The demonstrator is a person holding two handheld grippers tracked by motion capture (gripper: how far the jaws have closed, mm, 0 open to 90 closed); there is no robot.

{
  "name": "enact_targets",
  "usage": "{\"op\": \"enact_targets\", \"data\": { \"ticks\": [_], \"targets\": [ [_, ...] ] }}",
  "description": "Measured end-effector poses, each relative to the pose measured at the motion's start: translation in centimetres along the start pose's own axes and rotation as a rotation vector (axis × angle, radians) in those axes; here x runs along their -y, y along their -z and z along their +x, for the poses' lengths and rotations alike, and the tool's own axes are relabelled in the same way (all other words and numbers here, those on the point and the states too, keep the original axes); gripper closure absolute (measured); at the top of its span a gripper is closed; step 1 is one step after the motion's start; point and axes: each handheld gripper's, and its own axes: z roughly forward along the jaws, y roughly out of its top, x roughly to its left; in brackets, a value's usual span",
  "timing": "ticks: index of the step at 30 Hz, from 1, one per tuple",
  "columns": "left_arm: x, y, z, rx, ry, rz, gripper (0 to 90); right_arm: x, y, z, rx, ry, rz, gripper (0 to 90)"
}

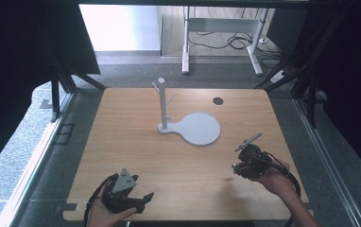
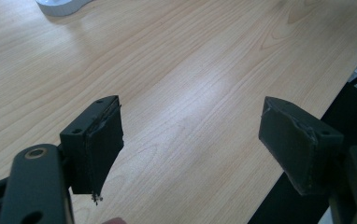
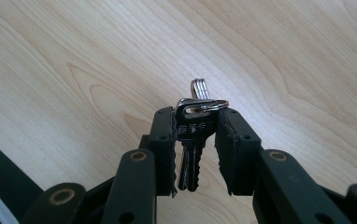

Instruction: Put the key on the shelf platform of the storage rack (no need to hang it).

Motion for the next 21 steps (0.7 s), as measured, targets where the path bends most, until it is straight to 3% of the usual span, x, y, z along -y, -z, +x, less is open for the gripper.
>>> {"op": "enact_targets", "data": {
  "ticks": [21],
  "targets": [
    [0.0,0.0,0.1,-0.005,0.005,0.002,22.3,-1.2,1.2,-0.6,0.008,0.011,-0.025,69.3]
  ]
}}
